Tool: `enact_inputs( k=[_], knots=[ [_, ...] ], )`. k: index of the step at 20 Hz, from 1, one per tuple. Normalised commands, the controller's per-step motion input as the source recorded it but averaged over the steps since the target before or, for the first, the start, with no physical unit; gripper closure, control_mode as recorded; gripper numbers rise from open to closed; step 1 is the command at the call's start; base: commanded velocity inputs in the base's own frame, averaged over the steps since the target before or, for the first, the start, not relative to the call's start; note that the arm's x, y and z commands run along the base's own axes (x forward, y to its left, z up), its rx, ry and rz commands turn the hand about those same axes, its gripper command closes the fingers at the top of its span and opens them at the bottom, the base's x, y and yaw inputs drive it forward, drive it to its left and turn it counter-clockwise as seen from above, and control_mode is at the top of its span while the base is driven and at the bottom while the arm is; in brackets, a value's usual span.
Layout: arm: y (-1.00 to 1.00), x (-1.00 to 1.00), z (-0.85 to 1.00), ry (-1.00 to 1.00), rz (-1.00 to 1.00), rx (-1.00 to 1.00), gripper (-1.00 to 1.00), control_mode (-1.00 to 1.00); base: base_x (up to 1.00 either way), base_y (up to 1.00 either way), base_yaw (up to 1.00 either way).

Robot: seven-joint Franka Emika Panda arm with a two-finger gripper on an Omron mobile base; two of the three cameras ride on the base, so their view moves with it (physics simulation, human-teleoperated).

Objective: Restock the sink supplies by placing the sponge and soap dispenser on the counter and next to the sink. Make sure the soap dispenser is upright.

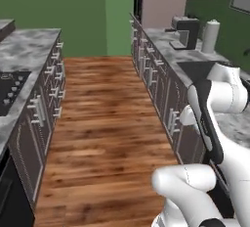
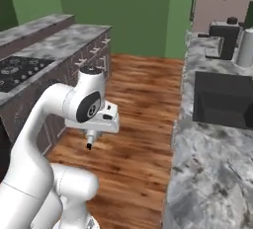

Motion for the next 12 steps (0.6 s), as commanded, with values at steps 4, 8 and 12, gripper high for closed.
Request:
enact_inputs(
  k=[4,8,12],
  knots=[
    [0.00,0.00,0.00,0.00,0.00,0.00,1.00,1.00,0.99,0.08,-0.52],
    [0.00,0.00,0.00,0.00,0.00,0.00,1.00,1.00,0.92,0.26,-0.59],
    [0.00,0.00,0.00,0.00,0.00,0.00,1.00,1.00,0.77,0.44,-0.67]
  ],
)
